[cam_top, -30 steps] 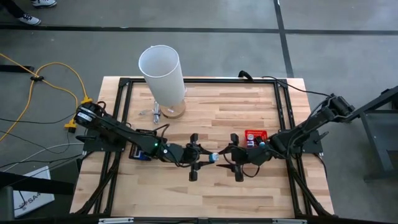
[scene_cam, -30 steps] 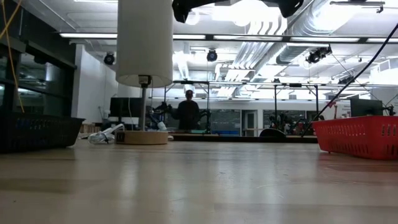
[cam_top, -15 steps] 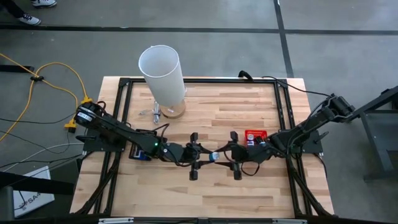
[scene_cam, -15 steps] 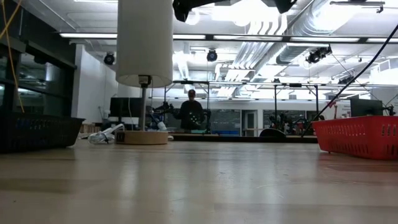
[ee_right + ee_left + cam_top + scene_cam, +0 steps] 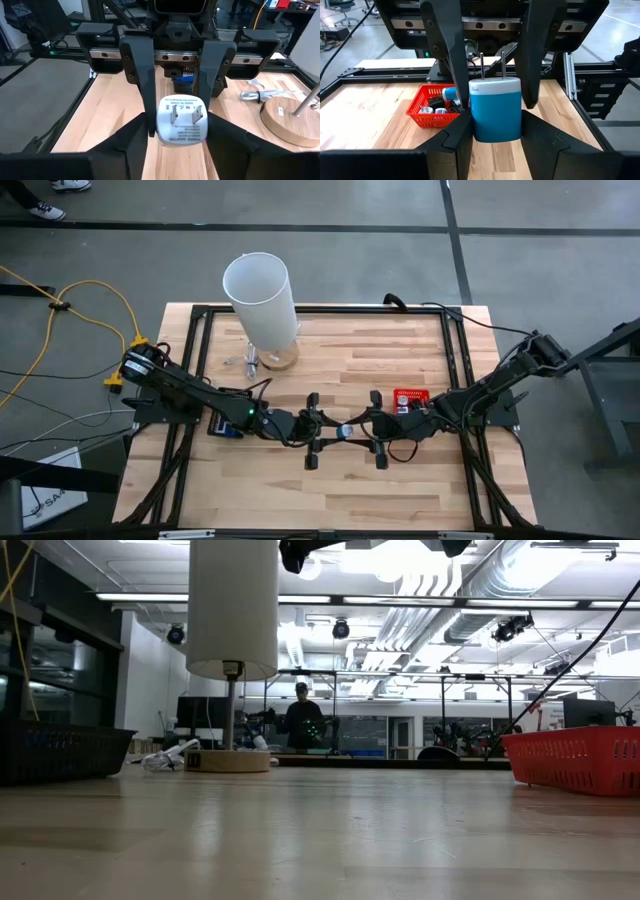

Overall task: Pick & Place Office items
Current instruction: Put the blue charger adapter into the red bin

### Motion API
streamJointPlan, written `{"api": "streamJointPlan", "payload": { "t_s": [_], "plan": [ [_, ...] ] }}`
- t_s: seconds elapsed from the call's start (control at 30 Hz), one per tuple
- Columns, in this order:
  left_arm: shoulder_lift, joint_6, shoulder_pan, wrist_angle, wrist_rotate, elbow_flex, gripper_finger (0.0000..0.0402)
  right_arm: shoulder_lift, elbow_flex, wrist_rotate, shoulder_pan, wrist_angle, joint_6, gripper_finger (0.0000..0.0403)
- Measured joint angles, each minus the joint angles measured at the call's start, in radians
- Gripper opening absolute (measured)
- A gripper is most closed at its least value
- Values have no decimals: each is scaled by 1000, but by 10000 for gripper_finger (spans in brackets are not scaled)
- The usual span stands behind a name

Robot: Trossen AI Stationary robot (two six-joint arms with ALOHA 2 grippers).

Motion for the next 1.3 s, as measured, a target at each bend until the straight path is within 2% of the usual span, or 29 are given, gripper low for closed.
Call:
{"api": "streamJointPlan", "payload": {
  "t_s": [0.27,0.5,1.03,1.3],
  "plan": [
    [0,2,-1,0,0,0,133,0,0,-27,-1,-1,1,119],
    [0,0,-1,0,0,0,139,0,0,-38,-1,-1,1,123],
    [0,-10,-1,1,3,0,189,0,0,-57,0,-4,14,118],
    [0,-24,-12,4,5,0,193,0,0,-53,21,-120,119,118]
  ]
}}
